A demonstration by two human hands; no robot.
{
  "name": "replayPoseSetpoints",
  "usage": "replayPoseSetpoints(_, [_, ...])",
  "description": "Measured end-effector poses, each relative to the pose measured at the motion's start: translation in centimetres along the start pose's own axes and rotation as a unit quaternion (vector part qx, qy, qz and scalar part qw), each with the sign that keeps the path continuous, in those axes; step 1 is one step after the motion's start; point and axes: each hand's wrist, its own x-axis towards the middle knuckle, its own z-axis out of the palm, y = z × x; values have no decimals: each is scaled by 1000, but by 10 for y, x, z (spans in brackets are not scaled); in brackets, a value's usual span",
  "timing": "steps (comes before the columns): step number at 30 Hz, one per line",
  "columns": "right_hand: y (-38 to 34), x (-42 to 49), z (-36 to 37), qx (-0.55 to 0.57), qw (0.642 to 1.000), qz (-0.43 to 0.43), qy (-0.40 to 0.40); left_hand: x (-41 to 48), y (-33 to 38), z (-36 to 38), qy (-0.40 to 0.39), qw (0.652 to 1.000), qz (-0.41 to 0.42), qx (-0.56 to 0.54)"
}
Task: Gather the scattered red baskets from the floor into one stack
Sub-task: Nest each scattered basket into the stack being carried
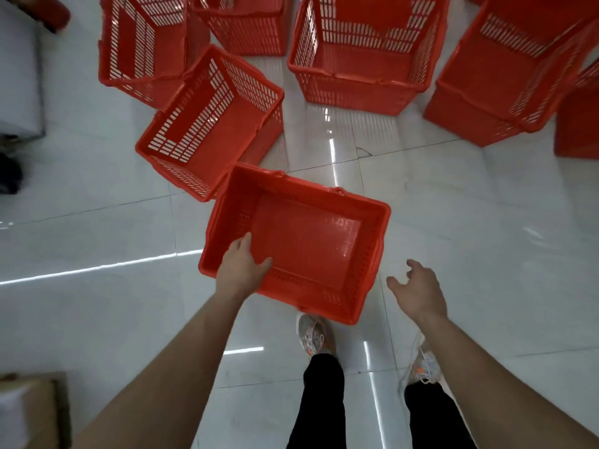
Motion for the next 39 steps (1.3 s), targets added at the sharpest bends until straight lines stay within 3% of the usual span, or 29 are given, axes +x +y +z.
replayPoseSetpoints(7, [60,-24,-180,-10,998,30,62,-92,196,-7,-44,986,129,93])
replayPoseSetpoints(17, [236,-139,-517,-9,979,116,170,-293,523,-29,-27,947,294,127])
replayPoseSetpoints(23, [289,-186,-638,5,971,117,208,-372,669,-29,-29,919,358,160])
replayPoseSetpoints(32, [313,-101,-767,-25,969,146,199,-331,840,-11,-38,897,404,175])
replayPoseSetpoints(39, [283,27,-864,-25,977,143,157,-235,942,-1,-84,919,337,187])
